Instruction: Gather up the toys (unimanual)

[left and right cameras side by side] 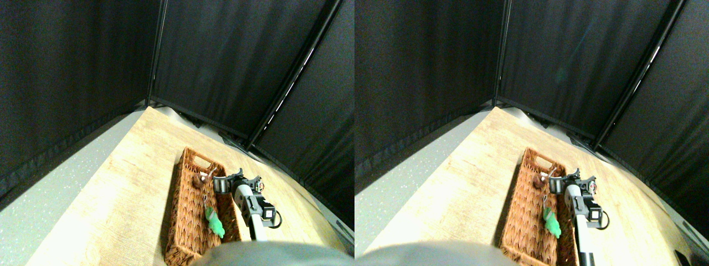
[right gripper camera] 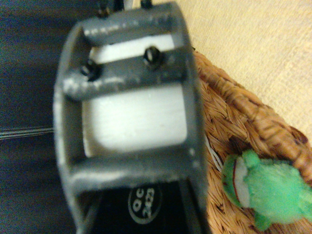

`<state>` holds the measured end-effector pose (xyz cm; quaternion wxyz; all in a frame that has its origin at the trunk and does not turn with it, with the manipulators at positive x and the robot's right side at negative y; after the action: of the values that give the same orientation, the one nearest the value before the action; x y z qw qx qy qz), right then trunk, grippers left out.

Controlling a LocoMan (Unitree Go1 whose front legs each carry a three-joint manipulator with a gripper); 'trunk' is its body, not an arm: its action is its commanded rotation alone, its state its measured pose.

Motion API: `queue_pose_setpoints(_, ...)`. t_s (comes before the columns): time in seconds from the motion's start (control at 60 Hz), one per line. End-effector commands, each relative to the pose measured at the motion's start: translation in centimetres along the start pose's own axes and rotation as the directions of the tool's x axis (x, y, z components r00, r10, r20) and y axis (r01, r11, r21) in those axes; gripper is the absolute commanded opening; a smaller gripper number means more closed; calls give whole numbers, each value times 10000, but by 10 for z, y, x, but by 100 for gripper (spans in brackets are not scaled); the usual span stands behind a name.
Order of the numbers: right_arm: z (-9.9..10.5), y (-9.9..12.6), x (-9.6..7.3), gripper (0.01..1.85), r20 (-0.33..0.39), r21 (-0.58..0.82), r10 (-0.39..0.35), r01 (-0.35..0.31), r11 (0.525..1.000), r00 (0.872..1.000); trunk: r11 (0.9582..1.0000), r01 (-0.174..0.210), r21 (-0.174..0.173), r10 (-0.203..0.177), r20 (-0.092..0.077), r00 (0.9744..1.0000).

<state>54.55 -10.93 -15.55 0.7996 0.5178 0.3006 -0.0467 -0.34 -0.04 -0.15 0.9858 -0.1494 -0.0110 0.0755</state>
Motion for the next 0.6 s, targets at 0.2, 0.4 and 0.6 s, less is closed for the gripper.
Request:
queue_pose_setpoints(0.2, 23, 3, -4, 71, 1180, -554, 722, -660, 9963, 9904, 9986, 261, 449, -253, -178, 9995)
queue_pose_setpoints(0.4, 49, -6, -12, 47, 2295, 494, 818, -955, 9942, 9699, 9931, 739, 913, -722, -221, 9971)
queue_pose_setpoints(0.6, 84, -18, -35, 29, 3773, 238, 830, -992, 9948, 9224, 9826, 1249, 1372, -1200, -432, 9918)
